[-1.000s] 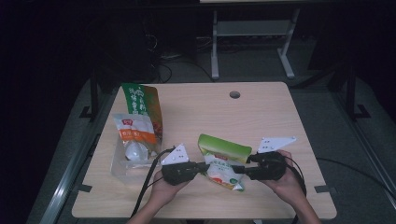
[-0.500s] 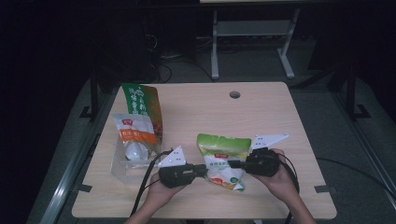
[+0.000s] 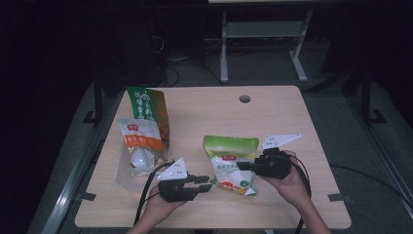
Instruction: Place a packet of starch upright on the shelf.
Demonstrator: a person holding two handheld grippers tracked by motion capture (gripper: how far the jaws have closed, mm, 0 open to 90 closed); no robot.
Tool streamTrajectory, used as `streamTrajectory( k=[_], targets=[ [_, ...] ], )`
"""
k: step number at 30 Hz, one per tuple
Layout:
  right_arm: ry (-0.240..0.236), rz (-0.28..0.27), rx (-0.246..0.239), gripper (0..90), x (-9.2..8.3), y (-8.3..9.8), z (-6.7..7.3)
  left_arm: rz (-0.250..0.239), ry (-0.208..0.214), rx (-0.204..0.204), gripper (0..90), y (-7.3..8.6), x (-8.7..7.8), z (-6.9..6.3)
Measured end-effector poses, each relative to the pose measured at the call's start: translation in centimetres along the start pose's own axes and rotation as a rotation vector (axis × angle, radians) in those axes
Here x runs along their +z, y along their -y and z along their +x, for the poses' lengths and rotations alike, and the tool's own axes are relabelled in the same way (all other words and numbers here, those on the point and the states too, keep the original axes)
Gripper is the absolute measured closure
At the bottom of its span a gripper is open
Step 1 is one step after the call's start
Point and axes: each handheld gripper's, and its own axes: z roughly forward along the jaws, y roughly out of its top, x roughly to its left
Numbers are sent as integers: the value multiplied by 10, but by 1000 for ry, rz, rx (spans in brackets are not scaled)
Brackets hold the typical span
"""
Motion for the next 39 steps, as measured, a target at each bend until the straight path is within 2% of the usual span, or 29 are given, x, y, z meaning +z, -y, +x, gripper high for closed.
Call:
streamTrajectory(
  k=[9,17,22,26,29,34,37,39],
  targets=[
    [-5,-3,-9,884,5,-25,-1,8,17,13,588,5,-11,-14],
    [-29,4,-38,884,17,-55,7,17,33,20,538,11,-16,-24],
    [-52,8,-56,885,27,-71,12,28,34,35,523,13,-18,-27],
    [-66,11,-69,885,34,-82,17,10,42,11,516,15,-18,-30],
    [-76,10,-78,885,38,-89,20,20,44,34,512,16,-19,-31],
    [-98,13,-86,885,45,-103,27,24,53,31,513,17,-17,-34],
    [-106,13,-114,885,49,-111,31,26,56,38,509,17,-17,-35],
    [-110,11,-114,885,51,-114,33,23,56,36,507,18,-17,-35]
  ],
)
